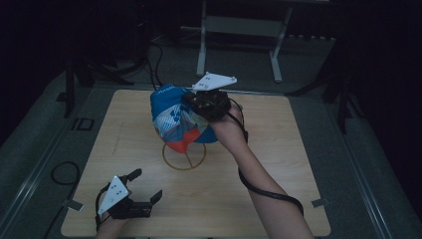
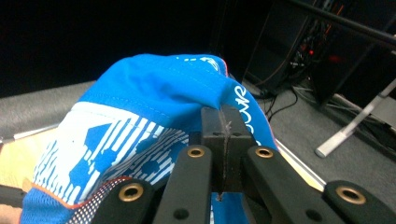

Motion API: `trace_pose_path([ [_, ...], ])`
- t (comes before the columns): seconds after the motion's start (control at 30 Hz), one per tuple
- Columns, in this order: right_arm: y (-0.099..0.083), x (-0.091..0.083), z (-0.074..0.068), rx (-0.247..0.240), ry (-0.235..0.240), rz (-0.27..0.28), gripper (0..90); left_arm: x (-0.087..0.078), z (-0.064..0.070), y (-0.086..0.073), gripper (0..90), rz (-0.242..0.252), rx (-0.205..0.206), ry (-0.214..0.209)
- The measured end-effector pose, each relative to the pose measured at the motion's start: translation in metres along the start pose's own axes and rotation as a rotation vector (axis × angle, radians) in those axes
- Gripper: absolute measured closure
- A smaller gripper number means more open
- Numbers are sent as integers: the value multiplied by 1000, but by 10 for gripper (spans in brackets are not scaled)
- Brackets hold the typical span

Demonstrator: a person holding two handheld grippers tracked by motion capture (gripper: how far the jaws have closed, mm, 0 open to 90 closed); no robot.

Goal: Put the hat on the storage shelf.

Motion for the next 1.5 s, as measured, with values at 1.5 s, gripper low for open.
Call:
trace_pose_path([
  [1.5, -62, 22, 3, 105, 105, -99, 686, 4, 3, -9, 24, -13, -11, -36],
])
Point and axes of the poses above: each handheld gripper's, and its own axes: x roughly forward along the jaws, y roughly out of its top, z roughly to its right, the point moved 10 cm from there along x, roughly forward along the jaws, and after that the axes turned 10 degrees about -y, right-handed, at the moved point
